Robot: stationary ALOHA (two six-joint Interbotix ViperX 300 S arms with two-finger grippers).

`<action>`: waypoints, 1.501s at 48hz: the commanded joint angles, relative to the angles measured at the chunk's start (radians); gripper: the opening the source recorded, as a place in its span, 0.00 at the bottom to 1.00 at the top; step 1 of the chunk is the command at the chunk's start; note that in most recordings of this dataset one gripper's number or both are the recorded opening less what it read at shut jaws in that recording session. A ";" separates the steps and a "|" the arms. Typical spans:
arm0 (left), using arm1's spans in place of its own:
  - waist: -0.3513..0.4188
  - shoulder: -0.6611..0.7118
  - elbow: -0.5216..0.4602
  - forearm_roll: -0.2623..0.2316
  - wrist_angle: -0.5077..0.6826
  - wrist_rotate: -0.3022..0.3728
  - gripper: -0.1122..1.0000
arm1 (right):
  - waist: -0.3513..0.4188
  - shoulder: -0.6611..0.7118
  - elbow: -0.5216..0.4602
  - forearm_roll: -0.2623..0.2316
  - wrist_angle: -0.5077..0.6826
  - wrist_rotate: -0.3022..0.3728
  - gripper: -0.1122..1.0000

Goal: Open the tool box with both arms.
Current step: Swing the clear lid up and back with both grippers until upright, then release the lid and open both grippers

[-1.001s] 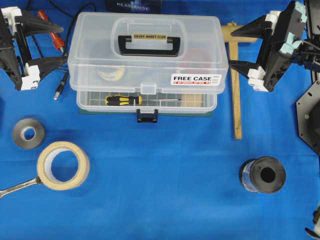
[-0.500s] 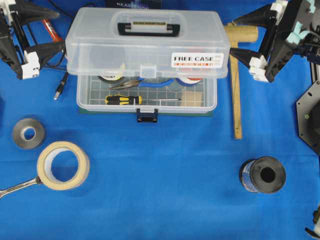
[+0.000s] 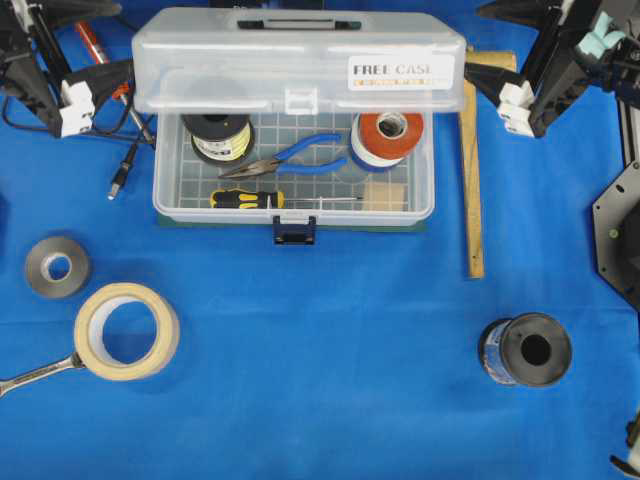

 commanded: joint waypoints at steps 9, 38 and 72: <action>0.015 0.018 -0.055 0.005 -0.046 0.002 0.92 | -0.006 0.028 -0.058 0.002 -0.048 -0.014 0.88; 0.086 0.140 -0.132 0.005 -0.066 0.054 0.92 | -0.103 0.140 -0.129 0.002 -0.075 -0.025 0.88; 0.173 0.181 -0.150 0.005 -0.051 0.071 0.92 | -0.184 0.196 -0.173 0.002 -0.060 -0.026 0.88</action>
